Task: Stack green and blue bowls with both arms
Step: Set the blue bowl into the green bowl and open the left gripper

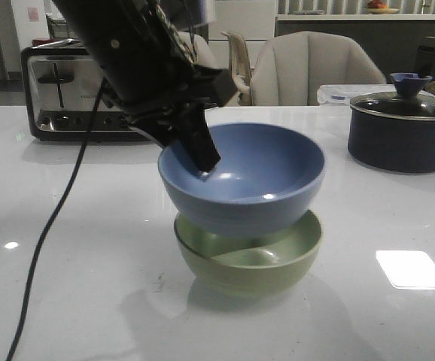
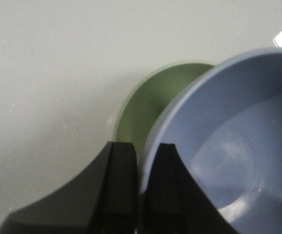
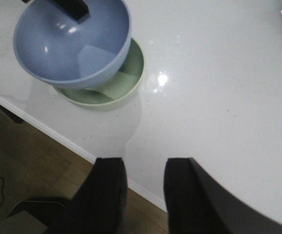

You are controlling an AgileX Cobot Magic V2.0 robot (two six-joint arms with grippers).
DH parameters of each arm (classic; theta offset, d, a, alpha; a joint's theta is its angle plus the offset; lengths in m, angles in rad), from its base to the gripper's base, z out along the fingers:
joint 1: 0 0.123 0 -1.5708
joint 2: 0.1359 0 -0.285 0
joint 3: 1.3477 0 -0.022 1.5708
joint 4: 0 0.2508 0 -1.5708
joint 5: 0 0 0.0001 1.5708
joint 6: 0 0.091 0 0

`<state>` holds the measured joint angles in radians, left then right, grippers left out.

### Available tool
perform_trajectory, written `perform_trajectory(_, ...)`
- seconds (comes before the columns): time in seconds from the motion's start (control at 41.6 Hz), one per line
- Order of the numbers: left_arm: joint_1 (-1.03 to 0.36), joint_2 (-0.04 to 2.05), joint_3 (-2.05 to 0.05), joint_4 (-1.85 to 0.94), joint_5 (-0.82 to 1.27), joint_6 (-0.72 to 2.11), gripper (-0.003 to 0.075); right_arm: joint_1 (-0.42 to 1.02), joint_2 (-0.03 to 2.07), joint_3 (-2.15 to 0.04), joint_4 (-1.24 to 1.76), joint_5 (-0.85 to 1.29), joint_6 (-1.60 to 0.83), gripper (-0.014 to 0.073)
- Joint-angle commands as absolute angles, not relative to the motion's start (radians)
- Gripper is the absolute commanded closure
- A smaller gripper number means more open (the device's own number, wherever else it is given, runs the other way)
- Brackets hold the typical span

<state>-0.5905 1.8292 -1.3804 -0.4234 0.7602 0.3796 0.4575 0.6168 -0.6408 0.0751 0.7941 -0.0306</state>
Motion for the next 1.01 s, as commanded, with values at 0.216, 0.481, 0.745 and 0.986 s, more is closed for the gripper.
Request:
perform_trajectory(0.216, -0.599, 1.85, -1.413, -0.499, 0.671, 0.378, 0.0387, 0.458, 0.615, -0.667, 0.069, 0.728, -0.041, 0.0257)
perform_trajectory(0.481, -0.599, 1.83, -1.413, -0.487, 0.698, 0.378, 0.0129, 0.458, 0.615, -0.667, 0.069, 0.728, -0.041, 0.0257)
perform_trajectory(0.745, -0.599, 1.659, -1.415, -0.362, 0.78, 0.378, 0.0136, 0.458, 0.615, -0.667, 0.069, 0.728, -0.041, 0.0257)
perform_trajectory(0.986, -0.599, 1.432, -1.404, -0.328, 0.894, 0.367, 0.0136, 0.458, 0.615, -0.667, 0.069, 0.728, -0.041, 0.0257)
